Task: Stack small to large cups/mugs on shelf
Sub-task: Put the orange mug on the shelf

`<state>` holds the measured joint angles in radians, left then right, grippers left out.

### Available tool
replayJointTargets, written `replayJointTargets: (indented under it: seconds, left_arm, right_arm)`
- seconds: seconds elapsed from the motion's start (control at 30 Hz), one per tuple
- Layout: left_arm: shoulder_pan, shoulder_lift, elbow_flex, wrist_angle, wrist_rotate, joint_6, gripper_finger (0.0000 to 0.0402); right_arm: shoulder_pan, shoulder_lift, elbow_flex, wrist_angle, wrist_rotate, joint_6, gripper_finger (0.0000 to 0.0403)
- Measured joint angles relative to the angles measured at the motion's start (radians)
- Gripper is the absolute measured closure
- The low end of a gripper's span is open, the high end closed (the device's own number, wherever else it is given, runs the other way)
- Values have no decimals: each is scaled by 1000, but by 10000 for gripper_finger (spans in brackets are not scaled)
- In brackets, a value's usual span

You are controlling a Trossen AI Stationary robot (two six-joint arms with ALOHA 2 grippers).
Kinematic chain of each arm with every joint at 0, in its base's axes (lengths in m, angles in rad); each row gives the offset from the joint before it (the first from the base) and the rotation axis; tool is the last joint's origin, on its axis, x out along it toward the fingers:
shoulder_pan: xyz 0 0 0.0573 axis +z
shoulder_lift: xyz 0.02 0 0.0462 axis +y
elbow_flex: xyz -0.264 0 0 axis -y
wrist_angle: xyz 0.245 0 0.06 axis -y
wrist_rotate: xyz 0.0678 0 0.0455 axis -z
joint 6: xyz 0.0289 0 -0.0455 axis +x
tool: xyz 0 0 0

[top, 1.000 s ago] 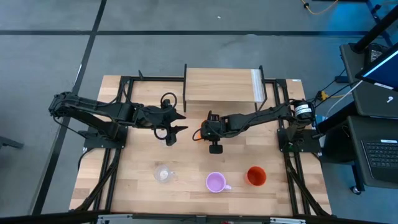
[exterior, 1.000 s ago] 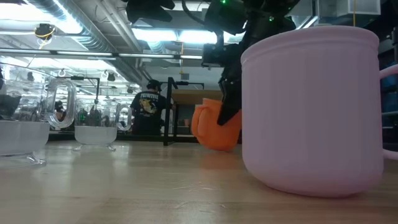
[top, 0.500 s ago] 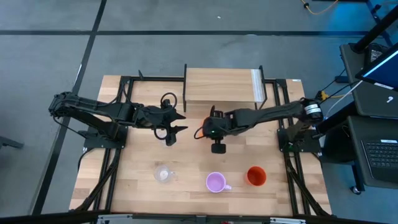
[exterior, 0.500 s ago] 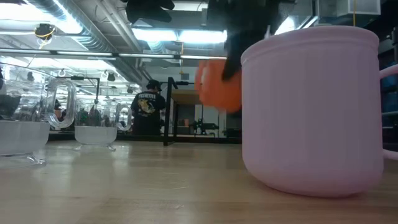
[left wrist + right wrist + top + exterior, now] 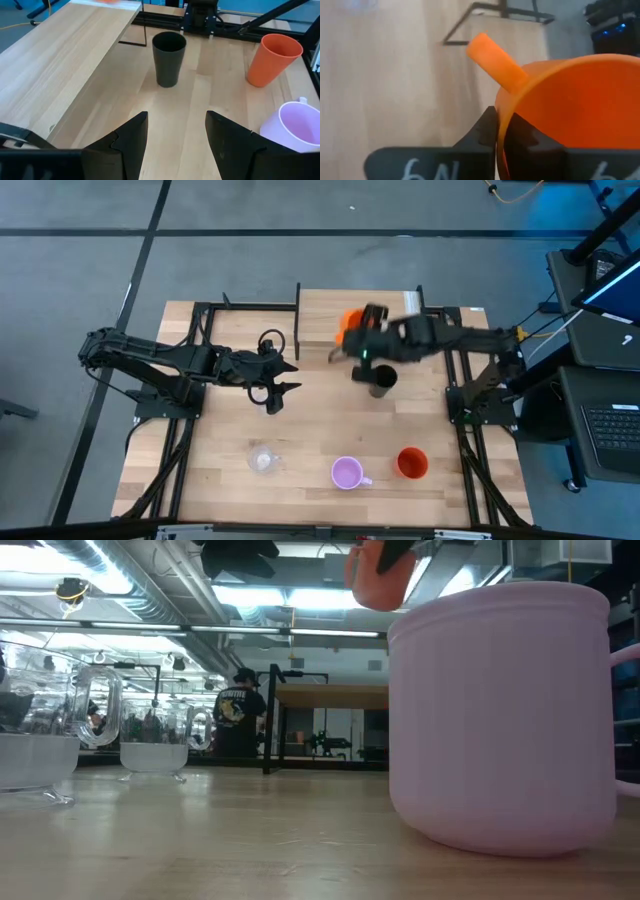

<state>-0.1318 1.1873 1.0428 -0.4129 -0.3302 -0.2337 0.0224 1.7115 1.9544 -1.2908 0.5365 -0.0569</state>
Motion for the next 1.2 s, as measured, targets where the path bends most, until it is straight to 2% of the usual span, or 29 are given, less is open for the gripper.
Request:
replayJointTargets:
  seconds: [0.13, 0.33, 0.47, 0.53, 0.8, 1.03, 1.2]
  left_arm:
    - [0, 0, 0, 0, 0, 0, 208]
    - [1, 0, 0, 1, -1, 0, 208]
    - [1, 0, 0, 2, -1, 0, 208]
    - [1, 0, 0, 2, -1, 0, 208]
    - [1, 0, 0, 2, -1, 0, 208]
    - [1, 0, 0, 2, -2, 0, 208]
    - [1, 0, 0, 2, -2, 0, 208]
  right_arm:
    - [-140, 0, 38, 6, -118, -48, 390]
    - [-374, 17, 24, 8, -285, -59, 390]
    - [-466, 60, 21, 48, -408, -86, 390]
    - [-494, 85, 21, 76, -459, -106, 390]
    - [-567, 172, 21, 92, -456, -110, 391]
    - [-581, 212, 20, 107, -526, -106, 391]
    - [-581, 226, 20, 116, -532, -99, 389]
